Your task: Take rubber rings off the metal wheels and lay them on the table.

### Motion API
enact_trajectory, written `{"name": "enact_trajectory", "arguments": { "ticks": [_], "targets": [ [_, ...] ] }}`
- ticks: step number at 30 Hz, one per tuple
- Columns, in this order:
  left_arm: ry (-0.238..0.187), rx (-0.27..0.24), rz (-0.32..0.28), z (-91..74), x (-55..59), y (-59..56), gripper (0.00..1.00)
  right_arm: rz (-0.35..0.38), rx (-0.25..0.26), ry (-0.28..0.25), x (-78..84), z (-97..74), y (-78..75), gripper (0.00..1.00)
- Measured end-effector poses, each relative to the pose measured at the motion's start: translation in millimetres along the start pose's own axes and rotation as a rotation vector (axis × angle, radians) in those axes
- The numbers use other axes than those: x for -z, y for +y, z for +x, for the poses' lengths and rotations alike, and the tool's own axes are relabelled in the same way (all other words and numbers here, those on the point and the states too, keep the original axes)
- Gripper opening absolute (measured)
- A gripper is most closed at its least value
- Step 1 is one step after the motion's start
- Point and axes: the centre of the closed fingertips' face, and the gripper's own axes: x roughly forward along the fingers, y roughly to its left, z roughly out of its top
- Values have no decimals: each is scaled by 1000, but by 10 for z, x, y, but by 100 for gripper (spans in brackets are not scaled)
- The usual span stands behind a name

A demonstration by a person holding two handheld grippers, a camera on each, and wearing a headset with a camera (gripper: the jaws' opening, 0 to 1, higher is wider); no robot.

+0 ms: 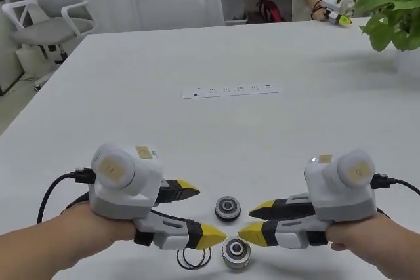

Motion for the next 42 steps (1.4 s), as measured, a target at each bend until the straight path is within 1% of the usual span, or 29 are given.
{"name": "enact_trajectory", "arguments": {
  "ticks": [5, 12, 17, 25, 31, 42],
  "targets": [
    [2, -2, -4, 32, -3, 48, 56, -2, 16, -5, -34, 18, -69, 26],
    [9, -6, -8, 78, 20, 94, 53, -9, 25, -6, -38, 58, -114, 26],
    [14, -7, -9, 97, 36, 104, 50, -9, 35, -7, -36, 84, -157, 25],
    [14, -9, -15, 141, 46, 137, 47, -19, 32, -4, -36, 131, -169, 23],
    [8, -4, -26, 170, 35, 142, 43, -18, 32, 0, -22, 140, -176, 22],
    [2, -7, -30, 220, 6, 186, 34, -19, 25, 2, -28, 153, -161, 21]
  ]
}}
